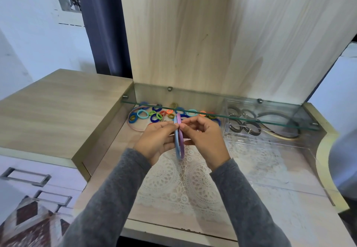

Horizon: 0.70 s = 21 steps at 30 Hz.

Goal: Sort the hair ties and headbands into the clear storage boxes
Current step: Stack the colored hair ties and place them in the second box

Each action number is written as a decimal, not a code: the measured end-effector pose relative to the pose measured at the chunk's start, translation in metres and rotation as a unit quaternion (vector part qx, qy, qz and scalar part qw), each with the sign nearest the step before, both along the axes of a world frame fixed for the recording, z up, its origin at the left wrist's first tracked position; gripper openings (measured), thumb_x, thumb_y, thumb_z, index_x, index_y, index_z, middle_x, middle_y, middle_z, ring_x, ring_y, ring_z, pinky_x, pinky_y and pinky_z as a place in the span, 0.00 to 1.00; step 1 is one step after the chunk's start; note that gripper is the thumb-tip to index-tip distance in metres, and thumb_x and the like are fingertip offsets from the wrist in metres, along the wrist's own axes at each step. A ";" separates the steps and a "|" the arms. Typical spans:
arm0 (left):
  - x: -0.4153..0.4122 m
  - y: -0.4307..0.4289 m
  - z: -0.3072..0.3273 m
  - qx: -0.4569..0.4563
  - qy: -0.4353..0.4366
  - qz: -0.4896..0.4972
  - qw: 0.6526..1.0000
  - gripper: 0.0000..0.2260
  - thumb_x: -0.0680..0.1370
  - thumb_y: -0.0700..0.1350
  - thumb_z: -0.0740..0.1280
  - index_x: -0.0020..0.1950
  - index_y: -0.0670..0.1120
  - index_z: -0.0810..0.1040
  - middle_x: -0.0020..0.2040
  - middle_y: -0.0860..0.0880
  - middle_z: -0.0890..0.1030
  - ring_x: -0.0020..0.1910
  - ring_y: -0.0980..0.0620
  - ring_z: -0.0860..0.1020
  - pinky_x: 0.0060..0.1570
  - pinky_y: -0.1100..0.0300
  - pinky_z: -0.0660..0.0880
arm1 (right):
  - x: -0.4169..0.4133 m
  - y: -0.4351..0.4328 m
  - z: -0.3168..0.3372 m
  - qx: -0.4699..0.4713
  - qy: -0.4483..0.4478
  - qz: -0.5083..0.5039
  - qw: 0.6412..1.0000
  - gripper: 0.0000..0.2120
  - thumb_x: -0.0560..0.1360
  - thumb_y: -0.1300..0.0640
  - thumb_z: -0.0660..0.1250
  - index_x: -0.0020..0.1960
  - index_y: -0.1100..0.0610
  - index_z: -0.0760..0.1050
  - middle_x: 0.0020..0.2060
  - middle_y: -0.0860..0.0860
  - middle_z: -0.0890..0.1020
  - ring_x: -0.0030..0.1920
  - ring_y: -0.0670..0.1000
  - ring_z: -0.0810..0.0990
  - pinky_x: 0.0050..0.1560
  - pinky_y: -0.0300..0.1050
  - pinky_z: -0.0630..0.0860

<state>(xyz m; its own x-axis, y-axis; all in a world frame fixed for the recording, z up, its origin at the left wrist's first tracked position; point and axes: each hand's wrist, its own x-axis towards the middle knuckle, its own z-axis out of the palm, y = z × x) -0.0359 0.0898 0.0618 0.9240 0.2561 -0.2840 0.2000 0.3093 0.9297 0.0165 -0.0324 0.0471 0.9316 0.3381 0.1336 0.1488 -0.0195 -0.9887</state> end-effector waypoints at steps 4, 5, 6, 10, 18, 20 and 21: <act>-0.001 0.000 0.003 -0.017 -0.025 0.014 0.999 0.10 0.81 0.39 0.61 0.59 0.38 0.78 0.52 0.40 0.83 0.46 0.47 0.83 0.43 0.57 0.82 | 0.002 -0.006 0.004 -0.028 -0.059 -0.027 0.998 0.07 0.75 0.57 0.68 0.40 0.53 0.82 0.34 0.49 0.83 0.37 0.48 0.81 0.36 0.40 0.77; -0.002 0.001 0.004 -0.026 -0.032 0.018 0.999 0.11 0.81 0.40 0.60 0.59 0.39 0.78 0.52 0.42 0.84 0.46 0.47 0.84 0.43 0.57 0.82 | 0.005 -0.008 0.004 -0.024 -0.060 -0.046 0.997 0.08 0.76 0.56 0.68 0.39 0.53 0.82 0.34 0.49 0.83 0.36 0.47 0.80 0.37 0.43 0.77; -0.003 0.002 0.005 -0.034 -0.038 0.020 0.998 0.11 0.81 0.40 0.60 0.59 0.39 0.78 0.52 0.43 0.84 0.47 0.47 0.84 0.44 0.57 0.82 | 0.009 -0.010 0.003 -0.023 -0.058 -0.063 0.996 0.08 0.76 0.56 0.67 0.39 0.55 0.82 0.34 0.51 0.82 0.36 0.48 0.79 0.38 0.46 0.77; -0.005 0.015 0.013 -0.038 -0.058 0.031 0.997 0.10 0.81 0.40 0.60 0.58 0.39 0.79 0.51 0.44 0.84 0.49 0.47 0.84 0.43 0.58 0.82 | 0.030 -0.005 -0.016 -0.076 -0.056 -0.082 0.992 0.08 0.76 0.57 0.67 0.41 0.58 0.81 0.34 0.53 0.82 0.36 0.48 0.78 0.40 0.48 0.77; -0.022 0.050 0.013 0.000 -0.088 0.073 0.993 0.07 0.78 0.39 0.64 0.54 0.41 0.80 0.48 0.46 0.85 0.44 0.52 0.84 0.41 0.60 0.81 | 0.053 0.048 -0.058 -0.315 -0.156 0.060 0.934 0.14 0.78 0.57 0.63 0.62 0.55 0.77 0.56 0.49 0.79 0.49 0.47 0.78 0.50 0.34 0.70; -0.028 0.059 0.013 0.005 -0.096 0.084 0.992 0.06 0.78 0.38 0.64 0.51 0.42 0.80 0.46 0.48 0.85 0.43 0.53 0.84 0.39 0.63 0.80 | 0.055 0.066 -0.063 -0.362 -0.205 0.107 0.903 0.17 0.77 0.60 0.60 0.65 0.53 0.74 0.62 0.50 0.77 0.58 0.50 0.76 0.58 0.39 0.70; -0.031 0.062 0.012 0.008 -0.099 0.087 0.991 0.05 0.78 0.37 0.64 0.50 0.43 0.80 0.44 0.49 0.86 0.42 0.54 0.84 0.38 0.63 0.79 | 0.055 0.073 -0.065 -0.385 -0.223 0.124 0.887 0.19 0.76 0.60 0.59 0.66 0.52 0.74 0.64 0.50 0.76 0.61 0.51 0.74 0.62 0.42 0.70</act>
<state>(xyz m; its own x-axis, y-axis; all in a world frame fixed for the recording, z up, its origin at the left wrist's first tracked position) -0.0670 0.1520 0.0743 0.9026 0.4195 -0.0968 -0.0415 0.3086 0.9503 0.0710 0.0409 -0.0178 0.7286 0.6760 0.1106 0.6156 -0.5754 -0.5384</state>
